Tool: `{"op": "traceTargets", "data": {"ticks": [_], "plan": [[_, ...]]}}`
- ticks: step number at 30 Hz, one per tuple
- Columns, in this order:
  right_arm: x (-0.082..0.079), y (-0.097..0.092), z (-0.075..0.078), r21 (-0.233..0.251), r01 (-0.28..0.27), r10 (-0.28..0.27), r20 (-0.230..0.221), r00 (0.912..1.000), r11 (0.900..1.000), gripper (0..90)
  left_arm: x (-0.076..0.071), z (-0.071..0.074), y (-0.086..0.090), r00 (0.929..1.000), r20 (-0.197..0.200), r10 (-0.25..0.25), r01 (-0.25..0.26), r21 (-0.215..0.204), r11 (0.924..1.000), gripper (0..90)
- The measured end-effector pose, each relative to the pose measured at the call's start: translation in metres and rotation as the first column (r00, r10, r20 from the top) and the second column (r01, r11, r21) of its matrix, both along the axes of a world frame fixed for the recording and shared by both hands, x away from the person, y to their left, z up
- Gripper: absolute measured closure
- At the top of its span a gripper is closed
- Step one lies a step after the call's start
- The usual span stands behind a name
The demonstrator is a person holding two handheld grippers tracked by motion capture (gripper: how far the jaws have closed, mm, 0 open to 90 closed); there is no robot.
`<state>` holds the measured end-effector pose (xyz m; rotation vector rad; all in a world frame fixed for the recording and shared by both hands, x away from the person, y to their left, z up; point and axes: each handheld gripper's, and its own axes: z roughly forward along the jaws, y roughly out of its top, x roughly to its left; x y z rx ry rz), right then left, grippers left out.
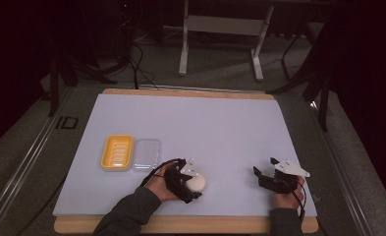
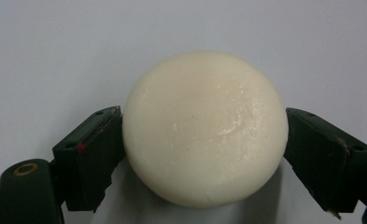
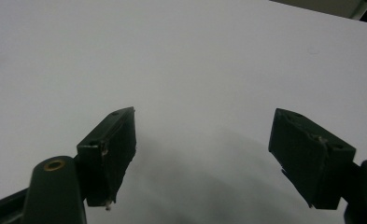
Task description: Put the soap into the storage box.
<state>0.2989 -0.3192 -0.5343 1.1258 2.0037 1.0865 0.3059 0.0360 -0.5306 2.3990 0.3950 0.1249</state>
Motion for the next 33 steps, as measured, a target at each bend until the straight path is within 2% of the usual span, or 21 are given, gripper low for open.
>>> {"op": "traceTargets", "data": {"ticks": [8, 11, 18, 33], "plan": [[0.0, -0.0001, 0.0, 0.001, 0.0, 0.0, -0.001, 1.0, 1.0, 22.5, 0.0014, -0.0019, -0.0018, 1.0, -0.001, -0.002, 0.002, 0.003, 1.0, 16.6], [-0.0001, 0.0, 0.0, 0.001, 0.0, 0.0, 0.0, 1.0, 1.0, 22.5, 0.0007, -0.002, -0.0009, 0.9998, 0.017, -0.004, 0.004, 0.011, 0.9999, 19.5], [0.0, 0.0, 0.0, 0.0, 0.0, 0.0, 0.0, 1.0, 1.0, 22.5, 0.0009, -0.0012, -0.0014, 0.9998, 0.02, -0.006, 0.006, 0.023, 0.9997, 20.7], [-0.0001, -0.0001, 0.0, 0.002, 0.0, 0.0, 0.001, 1.0, 1.0, 22.5, 0.0001, -0.0004, -0.0015, 0.9997, 0.024, -0.002, 0.002, 0.022, 0.9998, 23.9]]}}
